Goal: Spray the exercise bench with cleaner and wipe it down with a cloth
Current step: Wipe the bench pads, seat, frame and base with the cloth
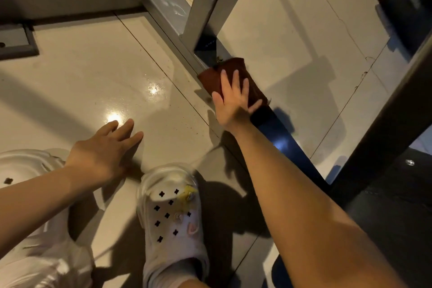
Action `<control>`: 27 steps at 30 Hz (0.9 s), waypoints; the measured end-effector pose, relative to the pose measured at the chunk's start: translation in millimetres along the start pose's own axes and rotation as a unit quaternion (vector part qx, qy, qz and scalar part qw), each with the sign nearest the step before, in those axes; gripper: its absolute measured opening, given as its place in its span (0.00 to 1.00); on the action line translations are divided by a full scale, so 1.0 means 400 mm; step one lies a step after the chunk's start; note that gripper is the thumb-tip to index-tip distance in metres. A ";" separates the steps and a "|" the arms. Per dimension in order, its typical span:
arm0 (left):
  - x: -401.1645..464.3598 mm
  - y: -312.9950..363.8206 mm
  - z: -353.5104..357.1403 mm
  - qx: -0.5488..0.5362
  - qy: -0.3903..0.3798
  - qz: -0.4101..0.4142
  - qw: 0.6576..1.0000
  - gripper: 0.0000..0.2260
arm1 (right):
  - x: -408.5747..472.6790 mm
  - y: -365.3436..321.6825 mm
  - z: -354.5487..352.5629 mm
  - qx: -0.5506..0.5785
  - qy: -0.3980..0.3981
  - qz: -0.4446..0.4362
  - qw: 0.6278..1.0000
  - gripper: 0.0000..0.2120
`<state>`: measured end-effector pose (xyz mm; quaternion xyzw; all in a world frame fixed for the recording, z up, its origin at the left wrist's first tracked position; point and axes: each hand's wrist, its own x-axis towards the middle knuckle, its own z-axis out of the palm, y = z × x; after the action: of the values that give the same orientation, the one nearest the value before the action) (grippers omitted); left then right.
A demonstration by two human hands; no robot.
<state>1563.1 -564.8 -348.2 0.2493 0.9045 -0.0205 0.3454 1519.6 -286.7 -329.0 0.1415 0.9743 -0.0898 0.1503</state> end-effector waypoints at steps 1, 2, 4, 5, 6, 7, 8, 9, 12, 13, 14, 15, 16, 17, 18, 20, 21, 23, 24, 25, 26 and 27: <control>0.000 0.003 -0.003 0.001 0.001 -0.001 1.000 0.35 | 0.014 -0.017 -0.002 0.018 -0.007 -0.005 1.000 0.29; -0.001 0.006 -0.007 -0.001 0.002 -0.004 1.000 0.35 | 0.015 -0.023 -0.002 0.023 0.009 -0.011 1.000 0.29; -0.004 0.014 -0.012 -0.011 0.003 -0.011 1.000 0.32 | -0.013 0.018 0.019 -0.003 0.082 -0.029 0.996 0.30; -0.007 0.017 -0.012 -0.018 0.003 -0.015 1.000 0.30 | -0.038 0.056 0.036 -0.011 0.107 -0.035 0.994 0.31; -0.009 0.016 -0.012 -0.023 0.004 -0.015 1.000 0.29 | -0.069 0.098 0.053 -0.014 0.118 -0.033 0.992 0.32; -0.010 0.015 -0.012 -0.025 0.003 -0.016 1.000 0.30 | -0.104 0.146 0.070 -0.013 0.120 -0.023 0.992 0.33; -0.010 0.014 -0.012 -0.026 0.001 -0.017 1.000 0.30 | -0.141 0.192 0.079 -0.014 0.111 -0.002 0.994 0.33; -0.011 0.014 -0.012 -0.027 -0.001 -0.019 0.999 0.31 | -0.178 0.235 0.083 -0.018 0.100 0.021 0.995 0.34; -0.009 0.014 -0.008 -0.033 0.007 -0.024 0.999 0.31 | -0.249 0.304 0.082 -0.023 0.078 0.069 0.994 0.38; -0.009 0.015 -0.008 -0.034 0.009 -0.024 0.999 0.31 | -0.249 0.300 0.079 -0.022 0.076 0.079 0.994 0.41; -0.009 0.017 -0.008 -0.033 0.009 -0.023 0.999 0.31 | -0.239 0.287 0.075 -0.017 0.070 0.088 0.994 0.44; -0.008 0.019 -0.008 -0.030 0.006 -0.024 0.999 0.31 | -0.224 0.262 0.067 -0.006 0.068 0.091 0.993 0.45; -0.007 0.019 -0.006 -0.026 0.004 -0.026 0.999 0.32 | -0.199 0.234 0.065 -0.001 0.069 0.085 0.994 0.45; -0.006 0.021 -0.003 -0.023 0.005 -0.027 0.999 0.32 | -0.164 0.199 0.066 -0.010 0.068 0.068 0.995 0.42; -0.004 0.022 -0.002 -0.021 0.005 -0.028 0.999 0.32 | -0.119 0.156 0.059 -0.024 0.072 0.048 0.996 0.38; -0.002 0.025 -0.005 -0.022 0.004 -0.030 0.999 0.32 | -0.025 0.065 0.040 -0.048 0.089 0.015 0.995 0.33; -0.001 0.024 -0.006 -0.022 0.003 -0.029 0.999 0.32 | 0.017 0.024 0.026 -0.038 0.077 0.009 0.996 0.32; -0.002 0.022 -0.009 -0.020 0.000 -0.028 0.999 0.32 | 0.070 -0.023 0.015 -0.001 0.035 0.020 0.999 0.32; -0.004 0.022 -0.012 -0.019 -0.004 -0.027 0.999 0.32 | 0.069 -0.022 0.018 -0.012 0.049 0.015 0.999 0.32; -0.004 0.022 -0.012 -0.018 -0.007 -0.024 1.000 0.32 | 0.050 -0.010 0.019 -0.048 0.098 -0.008 0.994 0.31; -0.003 0.021 -0.011 -0.016 -0.006 -0.020 1.000 0.32 | 0.029 0.018 0.030 -0.079 0.144 -0.035 0.986 0.29; -0.003 0.020 -0.011 -0.015 -0.004 -0.017 1.000 0.32 | 0.003 0.051 0.044 -0.096 0.165 -0.055 0.980 0.27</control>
<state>1564.7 -557.3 -343.0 0.2283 0.9074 -0.0144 0.3526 1529.6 -271.1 -348.6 0.0856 0.9961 0.0202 -0.0044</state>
